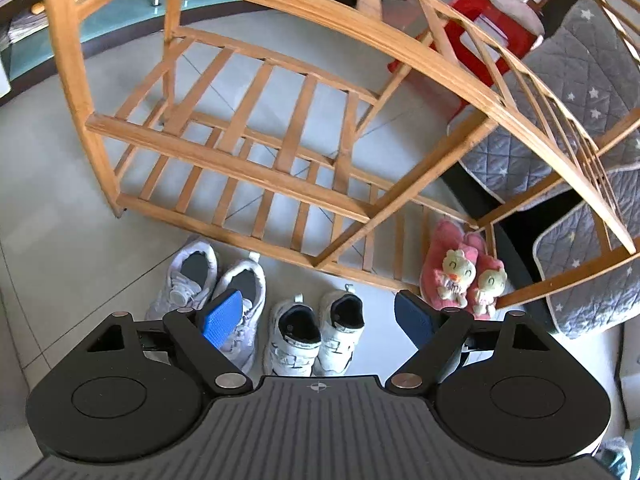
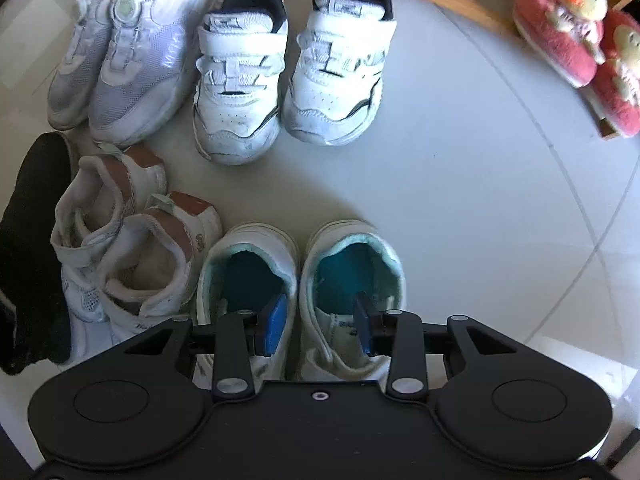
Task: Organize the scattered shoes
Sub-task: 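Move the right gripper to the mint-lined white sneakers and grasp them, then carry the mint-lined sneakers beside the slippers and open the right gripper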
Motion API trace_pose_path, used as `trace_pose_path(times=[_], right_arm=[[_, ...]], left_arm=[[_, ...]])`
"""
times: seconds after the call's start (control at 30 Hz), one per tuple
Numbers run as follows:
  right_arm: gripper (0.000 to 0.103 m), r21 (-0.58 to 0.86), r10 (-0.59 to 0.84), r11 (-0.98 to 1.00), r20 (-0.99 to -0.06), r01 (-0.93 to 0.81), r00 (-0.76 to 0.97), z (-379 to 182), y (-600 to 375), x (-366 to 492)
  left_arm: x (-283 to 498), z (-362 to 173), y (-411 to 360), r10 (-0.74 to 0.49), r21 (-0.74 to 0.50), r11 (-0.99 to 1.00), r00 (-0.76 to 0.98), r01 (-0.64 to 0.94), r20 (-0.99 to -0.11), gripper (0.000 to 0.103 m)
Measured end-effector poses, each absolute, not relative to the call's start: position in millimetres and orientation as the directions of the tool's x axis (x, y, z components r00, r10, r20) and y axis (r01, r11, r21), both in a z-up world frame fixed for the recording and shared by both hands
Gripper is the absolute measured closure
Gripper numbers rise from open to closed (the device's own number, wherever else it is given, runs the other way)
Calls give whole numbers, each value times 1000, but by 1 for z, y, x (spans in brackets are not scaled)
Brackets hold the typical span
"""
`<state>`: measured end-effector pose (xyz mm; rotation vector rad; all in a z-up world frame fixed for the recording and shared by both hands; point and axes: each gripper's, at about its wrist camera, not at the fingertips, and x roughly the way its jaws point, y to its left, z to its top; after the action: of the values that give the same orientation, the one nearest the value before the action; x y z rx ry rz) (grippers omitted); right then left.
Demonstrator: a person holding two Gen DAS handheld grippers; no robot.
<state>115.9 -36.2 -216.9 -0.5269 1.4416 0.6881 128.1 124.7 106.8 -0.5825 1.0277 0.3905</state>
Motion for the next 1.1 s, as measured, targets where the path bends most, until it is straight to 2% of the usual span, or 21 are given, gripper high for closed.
trace_pose_path(times=[0.27,0.4,0.63,0.77,0.83,1.1], right_arm=[[64,100,117,695,-993,-712,-25,-235,-29,115],[79,117,130,721,-991,-683,-32,-240,-29,112],[83,145,157,769,-987,-622,-35,-245,-32,109],[83,104,168,801,-984,-590,55,-225,-42,109],[86,94,176,816,-980,-570,91,-216,-46,112],[87,41,226,869,-919,-493,322,-170,-57,143]], left_arm=[[135,105,125,37,-270,772,465,-576,-885,19],[137,100,125,45,-251,773,445,-583,-894,19],[138,101,128,31,-277,751,451,-599,-892,19],[141,105,123,18,-297,754,470,-586,-882,19],[141,105,120,8,-301,761,472,-575,-882,19],[137,103,124,16,-298,746,463,-595,-886,19]])
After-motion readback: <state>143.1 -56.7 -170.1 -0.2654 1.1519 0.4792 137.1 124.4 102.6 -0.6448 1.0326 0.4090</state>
